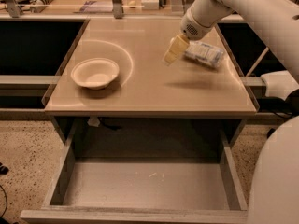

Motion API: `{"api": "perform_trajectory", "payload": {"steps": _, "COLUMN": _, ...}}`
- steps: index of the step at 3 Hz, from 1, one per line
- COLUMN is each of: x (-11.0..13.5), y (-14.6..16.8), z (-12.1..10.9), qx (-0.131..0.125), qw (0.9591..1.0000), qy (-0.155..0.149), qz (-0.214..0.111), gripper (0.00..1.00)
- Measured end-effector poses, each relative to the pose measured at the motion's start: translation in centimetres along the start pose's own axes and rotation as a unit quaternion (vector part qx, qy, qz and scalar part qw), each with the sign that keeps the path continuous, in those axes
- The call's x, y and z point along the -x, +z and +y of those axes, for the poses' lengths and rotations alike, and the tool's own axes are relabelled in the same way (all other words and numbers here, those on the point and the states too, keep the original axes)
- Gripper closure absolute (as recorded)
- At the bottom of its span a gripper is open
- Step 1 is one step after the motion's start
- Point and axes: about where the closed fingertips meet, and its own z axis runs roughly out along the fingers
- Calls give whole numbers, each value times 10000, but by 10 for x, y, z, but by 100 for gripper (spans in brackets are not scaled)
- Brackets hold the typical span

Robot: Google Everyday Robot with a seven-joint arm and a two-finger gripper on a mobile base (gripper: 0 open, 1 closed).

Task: Pick blue plastic bottle from top drawer and place on counter

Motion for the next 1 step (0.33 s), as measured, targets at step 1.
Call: {"api": "perform_trajectory", "payload": {"steps": 1, "x": 0, "y": 0, "z": 0, "qx": 0, "qw": 10000, "qy": 0, "qz": 0, "gripper": 0}}
